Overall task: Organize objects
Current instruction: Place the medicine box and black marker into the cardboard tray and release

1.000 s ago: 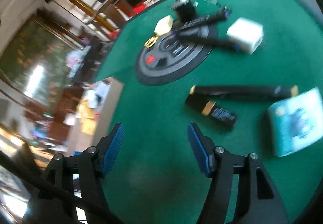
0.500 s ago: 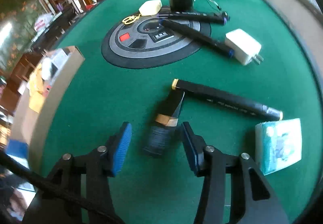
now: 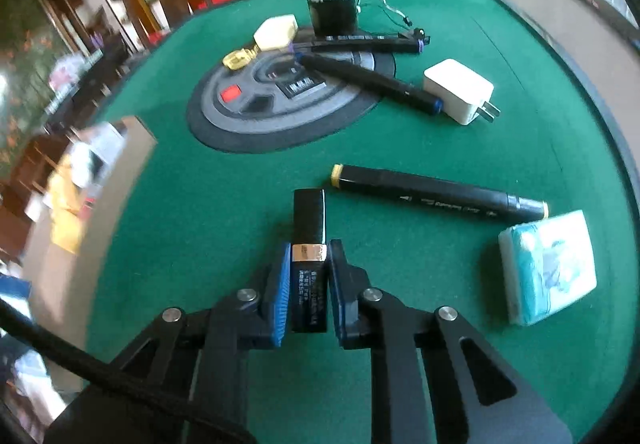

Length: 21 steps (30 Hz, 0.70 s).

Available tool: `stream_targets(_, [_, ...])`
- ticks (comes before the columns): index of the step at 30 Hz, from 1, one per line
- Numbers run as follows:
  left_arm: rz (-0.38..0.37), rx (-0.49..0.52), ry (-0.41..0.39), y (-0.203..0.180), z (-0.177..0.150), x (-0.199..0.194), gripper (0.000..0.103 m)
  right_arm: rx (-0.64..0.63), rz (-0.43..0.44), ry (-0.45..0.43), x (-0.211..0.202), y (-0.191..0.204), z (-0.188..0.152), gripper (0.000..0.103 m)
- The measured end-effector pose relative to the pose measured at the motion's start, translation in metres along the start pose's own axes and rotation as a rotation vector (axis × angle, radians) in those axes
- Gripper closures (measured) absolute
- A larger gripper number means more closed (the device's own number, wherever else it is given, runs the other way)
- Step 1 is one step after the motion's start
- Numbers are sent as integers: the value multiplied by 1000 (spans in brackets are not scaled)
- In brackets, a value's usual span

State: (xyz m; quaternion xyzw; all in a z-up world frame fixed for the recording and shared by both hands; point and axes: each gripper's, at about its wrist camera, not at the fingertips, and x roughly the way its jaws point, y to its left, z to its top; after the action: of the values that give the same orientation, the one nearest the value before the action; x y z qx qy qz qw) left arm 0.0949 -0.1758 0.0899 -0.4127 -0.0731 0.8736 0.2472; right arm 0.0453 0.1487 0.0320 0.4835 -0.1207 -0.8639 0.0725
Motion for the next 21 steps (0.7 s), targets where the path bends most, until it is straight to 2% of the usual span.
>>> stream_targets(5, [149,-50,-33,44,5,-22,74,-16,167,-27,-27,34,5,88])
stream_targets(8, [254,-68,-1,71,1,-22,74,-58,262,-23,-34,72,6,88])
stream_targets(12, [316,-90,46,94,-2,-12,74,-123,365,23,-20,127,5,88])
stream_targets(16, [357,-81,80,109,3,6,74,-186,405,95,11,177,-7,87])
stream_targets(21, [386,-79,128,124,10,27,74,-234,402,170,53,218,-24,87])
